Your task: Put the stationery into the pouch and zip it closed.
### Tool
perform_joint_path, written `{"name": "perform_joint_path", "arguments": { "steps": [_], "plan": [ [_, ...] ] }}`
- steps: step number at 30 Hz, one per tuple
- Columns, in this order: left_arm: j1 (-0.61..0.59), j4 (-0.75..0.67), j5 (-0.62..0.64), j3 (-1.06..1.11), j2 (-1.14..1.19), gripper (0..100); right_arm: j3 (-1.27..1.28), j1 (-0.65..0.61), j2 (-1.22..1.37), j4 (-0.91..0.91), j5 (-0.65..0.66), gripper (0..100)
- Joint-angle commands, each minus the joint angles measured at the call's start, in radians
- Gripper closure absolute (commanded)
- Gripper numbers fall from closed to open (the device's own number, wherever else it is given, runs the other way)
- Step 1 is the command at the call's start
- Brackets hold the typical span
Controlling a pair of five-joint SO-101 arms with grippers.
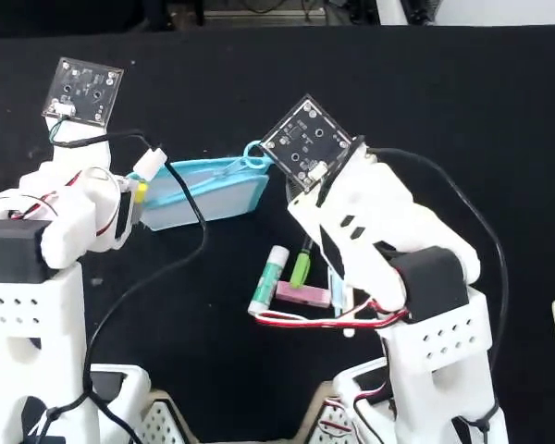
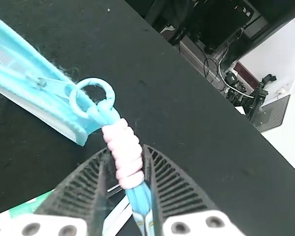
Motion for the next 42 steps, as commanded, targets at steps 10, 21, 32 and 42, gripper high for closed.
{"name": "perform_joint_path", "arguments": {
  "steps": [10,21,32,42],
  "plan": [
    [-0.03,0.081,0.11,-0.074,0.006,97,0.082,0.021,-0.025,0.017,-0.002,98.8],
    [-0.082,0.081,0.117,-0.056,0.003,97,0.153,0.121,-0.196,0.014,-0.002,98.8],
    [-0.082,0.081,0.11,-0.053,0.009,97,0.177,0.031,-0.196,0.087,-0.078,91.6],
    [-0.082,0.078,0.114,-0.036,0.009,97,-0.209,-0.138,-0.07,0.459,-0.23,83.3]
  ]
}}
